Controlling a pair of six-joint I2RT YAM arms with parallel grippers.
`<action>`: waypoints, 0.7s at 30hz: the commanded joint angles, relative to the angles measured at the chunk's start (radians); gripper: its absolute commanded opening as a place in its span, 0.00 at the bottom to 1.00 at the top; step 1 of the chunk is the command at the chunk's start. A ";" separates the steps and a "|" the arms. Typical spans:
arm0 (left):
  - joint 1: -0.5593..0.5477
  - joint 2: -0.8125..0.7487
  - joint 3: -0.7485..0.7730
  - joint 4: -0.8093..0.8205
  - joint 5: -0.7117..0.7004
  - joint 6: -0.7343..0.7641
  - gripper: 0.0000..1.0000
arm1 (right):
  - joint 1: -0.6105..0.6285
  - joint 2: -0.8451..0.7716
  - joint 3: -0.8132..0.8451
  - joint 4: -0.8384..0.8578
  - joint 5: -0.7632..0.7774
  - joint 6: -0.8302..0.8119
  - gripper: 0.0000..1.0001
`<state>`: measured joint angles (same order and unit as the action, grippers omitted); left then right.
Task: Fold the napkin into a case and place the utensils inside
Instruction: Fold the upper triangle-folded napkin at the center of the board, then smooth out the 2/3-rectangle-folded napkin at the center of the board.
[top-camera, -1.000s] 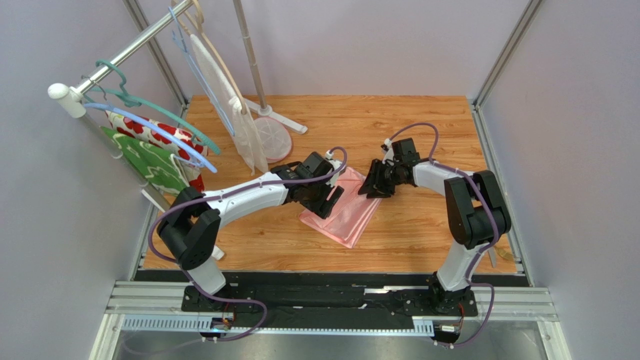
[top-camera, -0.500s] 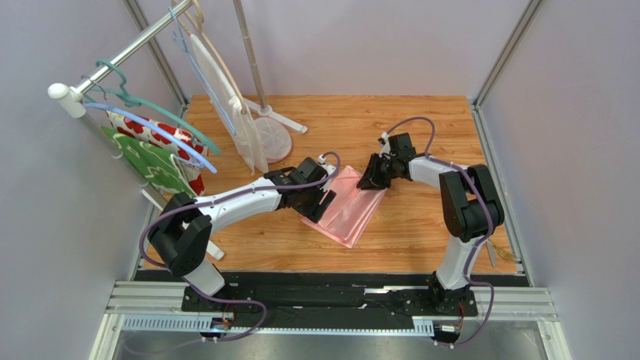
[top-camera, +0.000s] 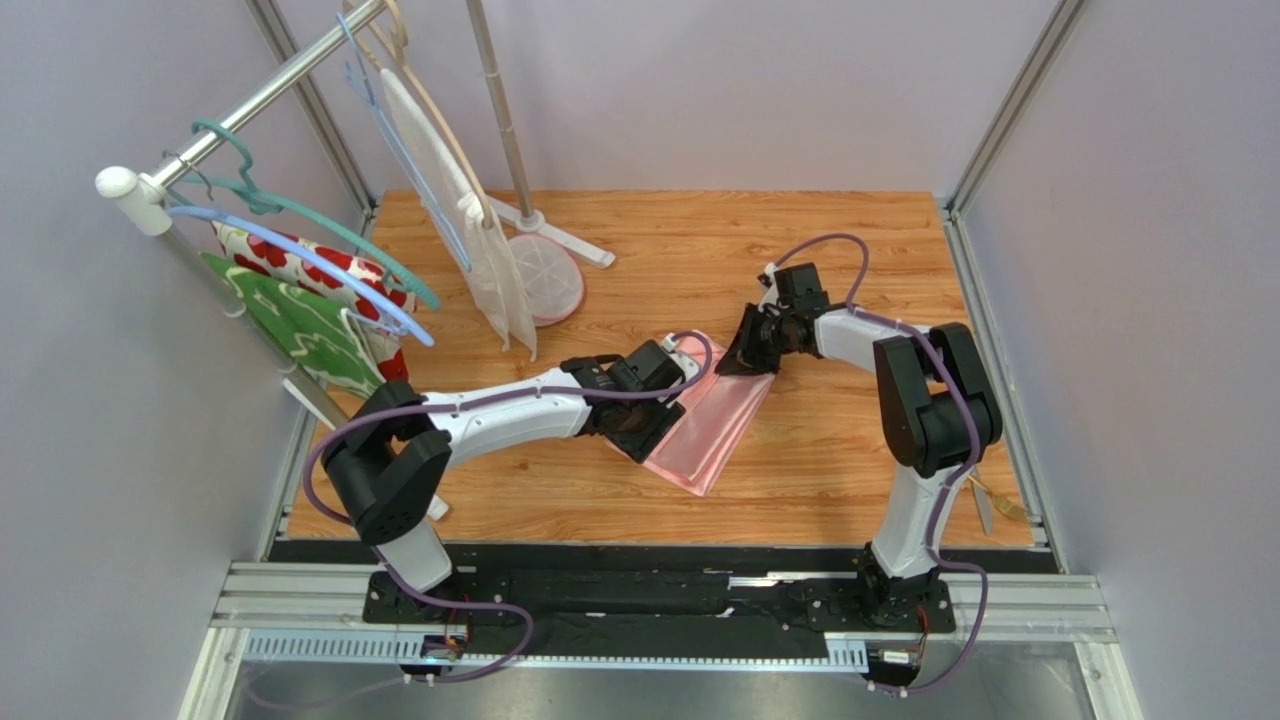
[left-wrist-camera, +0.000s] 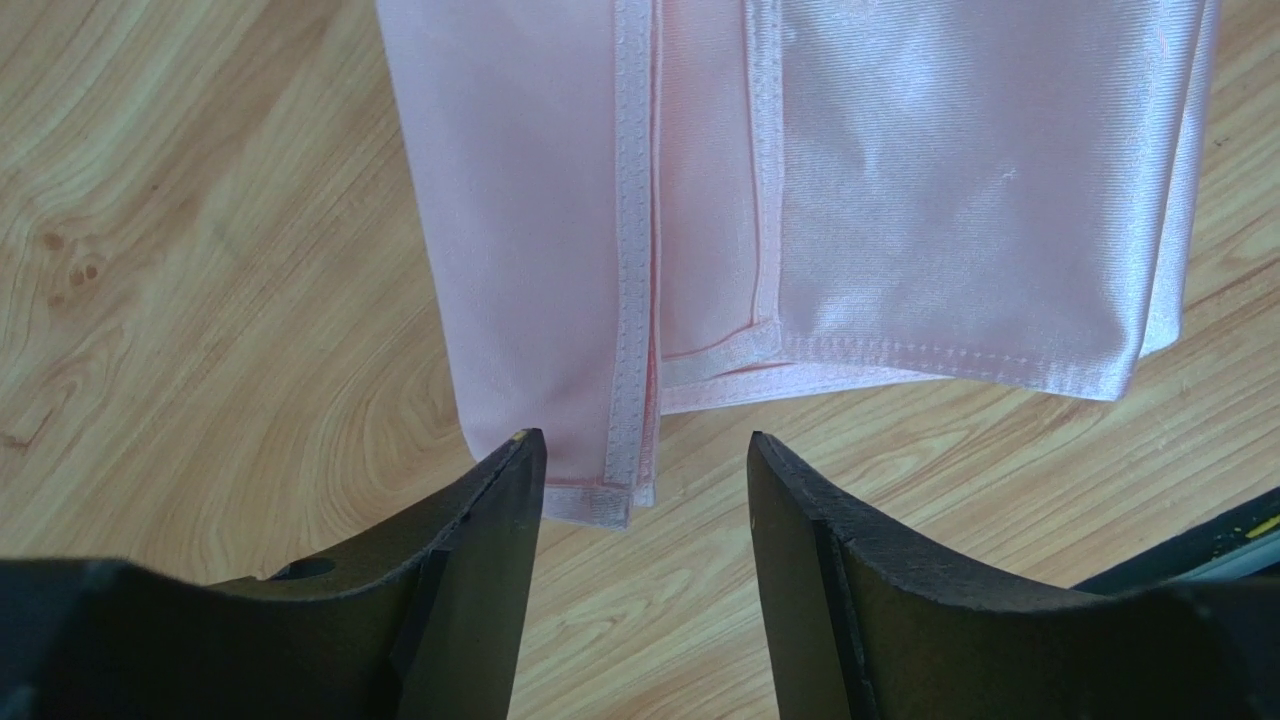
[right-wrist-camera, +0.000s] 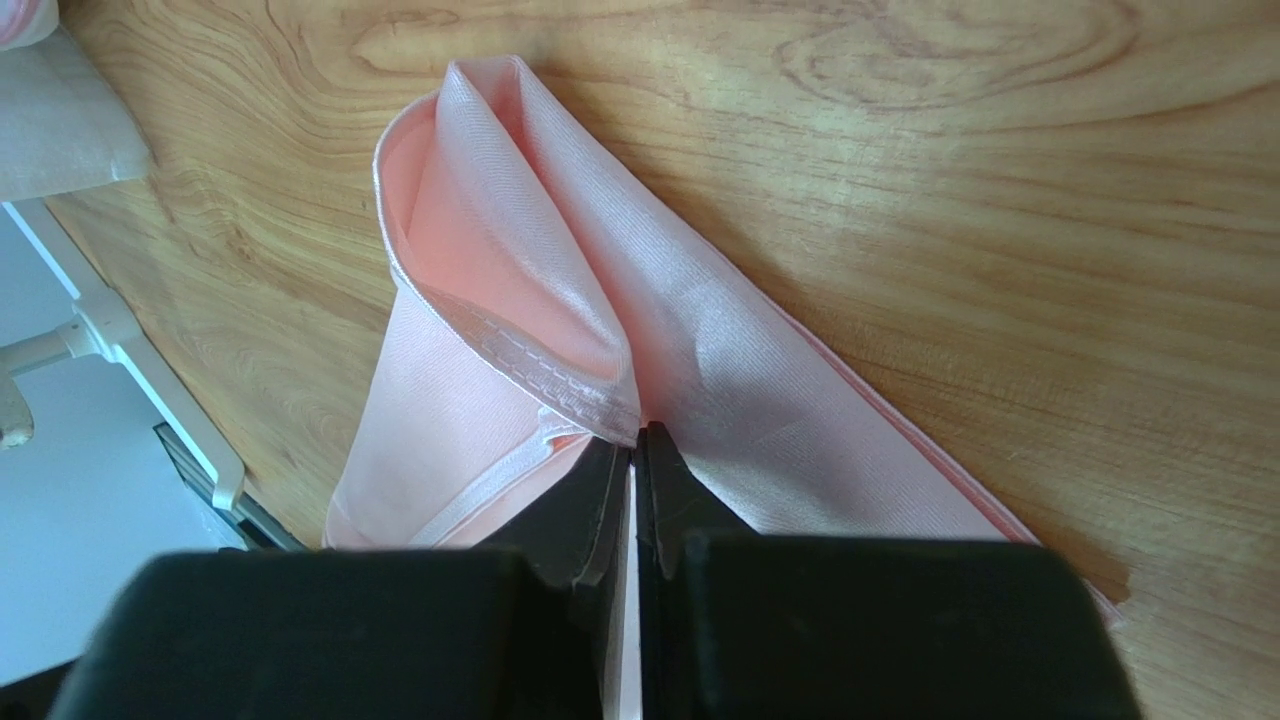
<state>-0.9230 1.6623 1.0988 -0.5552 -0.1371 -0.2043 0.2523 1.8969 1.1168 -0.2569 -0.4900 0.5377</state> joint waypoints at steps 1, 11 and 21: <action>-0.022 0.034 0.056 -0.015 -0.051 0.002 0.62 | -0.008 0.005 0.044 0.012 0.004 0.008 0.05; -0.043 0.057 0.079 -0.017 -0.226 0.005 0.53 | -0.008 0.004 0.046 0.016 -0.035 0.010 0.08; -0.045 0.056 0.131 -0.028 -0.148 -0.015 0.00 | 0.019 -0.160 -0.081 -0.039 -0.035 -0.021 0.43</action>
<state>-0.9611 1.7485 1.1774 -0.5797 -0.3199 -0.2016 0.2504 1.8500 1.0874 -0.2741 -0.5098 0.5423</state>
